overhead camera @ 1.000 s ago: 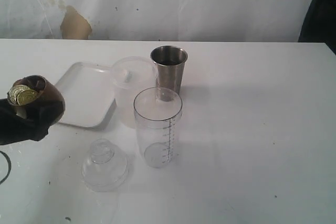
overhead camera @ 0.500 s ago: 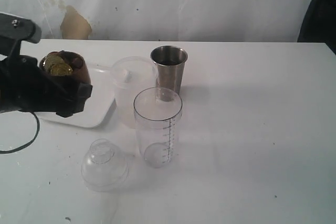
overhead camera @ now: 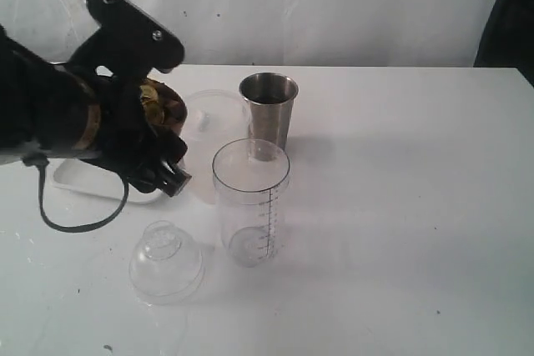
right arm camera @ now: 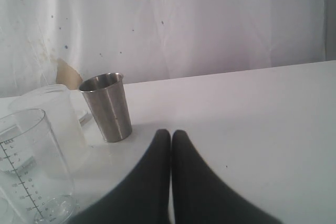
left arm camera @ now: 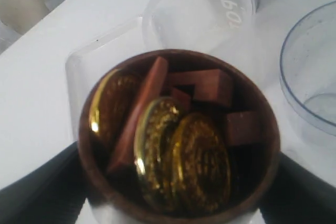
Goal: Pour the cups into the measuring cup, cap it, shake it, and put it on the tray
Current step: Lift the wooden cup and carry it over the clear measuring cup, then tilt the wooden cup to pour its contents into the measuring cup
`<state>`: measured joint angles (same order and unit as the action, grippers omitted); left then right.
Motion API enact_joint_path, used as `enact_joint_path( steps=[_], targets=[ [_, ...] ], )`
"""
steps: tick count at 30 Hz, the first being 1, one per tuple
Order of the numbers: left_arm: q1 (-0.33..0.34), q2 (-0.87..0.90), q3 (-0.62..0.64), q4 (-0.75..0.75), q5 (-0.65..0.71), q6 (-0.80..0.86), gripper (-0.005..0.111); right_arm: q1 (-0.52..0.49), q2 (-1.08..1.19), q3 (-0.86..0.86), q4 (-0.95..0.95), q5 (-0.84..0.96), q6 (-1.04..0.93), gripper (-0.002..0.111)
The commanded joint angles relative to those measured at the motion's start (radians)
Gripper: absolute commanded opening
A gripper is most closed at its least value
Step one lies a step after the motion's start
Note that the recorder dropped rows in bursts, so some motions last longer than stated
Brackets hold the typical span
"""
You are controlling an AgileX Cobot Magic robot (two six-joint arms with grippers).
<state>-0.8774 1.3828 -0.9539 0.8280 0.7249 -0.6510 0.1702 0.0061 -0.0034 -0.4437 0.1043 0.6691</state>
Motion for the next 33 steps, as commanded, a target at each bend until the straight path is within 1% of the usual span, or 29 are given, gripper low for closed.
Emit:
enact_joint_path(
  steps=[1, 4, 8, 10, 12, 17, 20, 33],
  targets=[
    [-0.075, 0.069, -0.072, 0.095, 0.116, -0.002, 0.0, -0.002, -0.006, 0.003, 0.001, 0.005, -0.001, 0.0],
    [-0.136, 0.11, -0.103, 0.162, 0.18, -0.002, 0.0, -0.002, -0.006, 0.003, 0.001, 0.005, -0.001, 0.0],
    [-0.207, 0.162, -0.108, 0.293, 0.252, 0.001, 0.0, -0.002, -0.006, 0.003, 0.001, 0.005, -0.001, 0.0],
    [-0.235, 0.194, -0.108, 0.358, 0.312, 0.002, 0.0, -0.002, -0.006, 0.003, 0.001, 0.005, -0.001, 0.0],
    [-0.252, 0.211, -0.108, 0.394, 0.342, 0.002, 0.0, -0.002, -0.006, 0.003, 0.001, 0.005, -0.001, 0.0],
    [-0.281, 0.25, -0.108, 0.448, 0.399, 0.013, 0.0, -0.002, -0.006, 0.003, 0.001, 0.005, -0.001, 0.0],
    [-0.286, 0.268, -0.108, 0.481, 0.424, 0.02, 0.0, -0.002, -0.006, 0.003, 0.001, 0.005, -0.001, 0.0],
    [-0.291, 0.27, -0.108, 0.557, 0.42, 0.087, 0.0, -0.002, -0.006, 0.003, 0.001, 0.005, -0.001, 0.0]
  ],
)
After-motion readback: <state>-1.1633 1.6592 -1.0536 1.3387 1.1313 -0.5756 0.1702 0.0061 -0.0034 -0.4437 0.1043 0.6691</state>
